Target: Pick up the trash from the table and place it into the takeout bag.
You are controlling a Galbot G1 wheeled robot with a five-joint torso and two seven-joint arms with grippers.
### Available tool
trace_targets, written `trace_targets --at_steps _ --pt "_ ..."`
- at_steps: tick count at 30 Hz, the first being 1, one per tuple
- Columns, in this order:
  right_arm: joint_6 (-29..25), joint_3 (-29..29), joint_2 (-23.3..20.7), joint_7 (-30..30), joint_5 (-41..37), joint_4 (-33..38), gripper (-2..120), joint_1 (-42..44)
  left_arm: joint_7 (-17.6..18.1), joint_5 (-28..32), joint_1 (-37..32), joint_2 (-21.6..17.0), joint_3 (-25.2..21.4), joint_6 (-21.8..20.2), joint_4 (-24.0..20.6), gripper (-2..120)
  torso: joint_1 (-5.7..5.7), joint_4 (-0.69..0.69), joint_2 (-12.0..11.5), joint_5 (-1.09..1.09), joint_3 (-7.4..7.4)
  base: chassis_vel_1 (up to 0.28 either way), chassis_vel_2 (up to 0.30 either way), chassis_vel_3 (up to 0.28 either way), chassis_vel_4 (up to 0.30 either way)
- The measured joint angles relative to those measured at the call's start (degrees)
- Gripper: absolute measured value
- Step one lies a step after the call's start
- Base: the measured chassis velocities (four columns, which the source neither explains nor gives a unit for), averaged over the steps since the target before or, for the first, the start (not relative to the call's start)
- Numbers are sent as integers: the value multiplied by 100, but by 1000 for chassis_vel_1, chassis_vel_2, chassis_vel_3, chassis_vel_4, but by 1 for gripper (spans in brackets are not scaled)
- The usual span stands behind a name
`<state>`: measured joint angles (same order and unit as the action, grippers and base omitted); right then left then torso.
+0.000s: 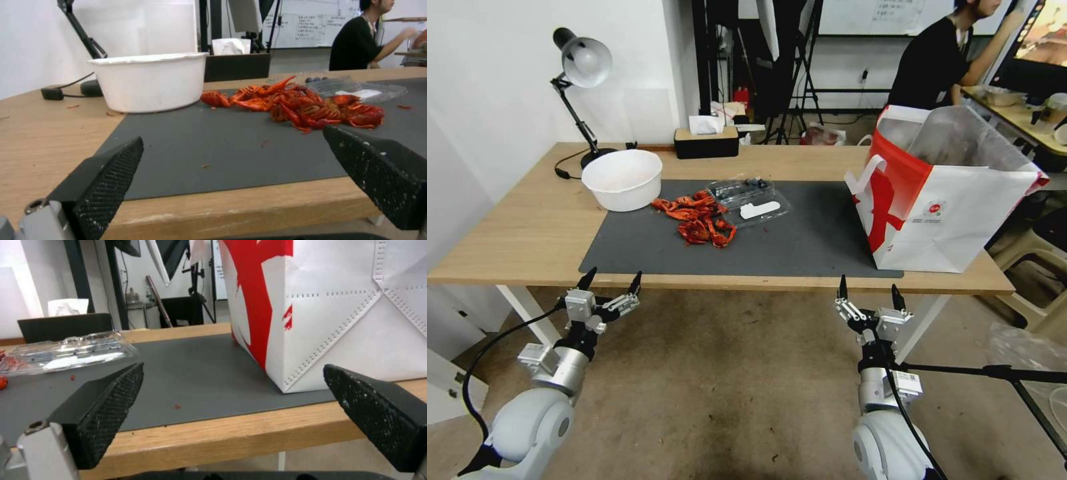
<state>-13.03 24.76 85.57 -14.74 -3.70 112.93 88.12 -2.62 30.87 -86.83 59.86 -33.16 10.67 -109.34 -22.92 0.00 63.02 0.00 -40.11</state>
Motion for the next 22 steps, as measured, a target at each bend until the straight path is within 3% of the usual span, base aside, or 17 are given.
trace_targets --at_steps 22 --pt "-15 10 8 26 42 -21 100 -3 -9 -101 77 32 45 90 91 100 0 0 0 0 0 0 0 0 0"
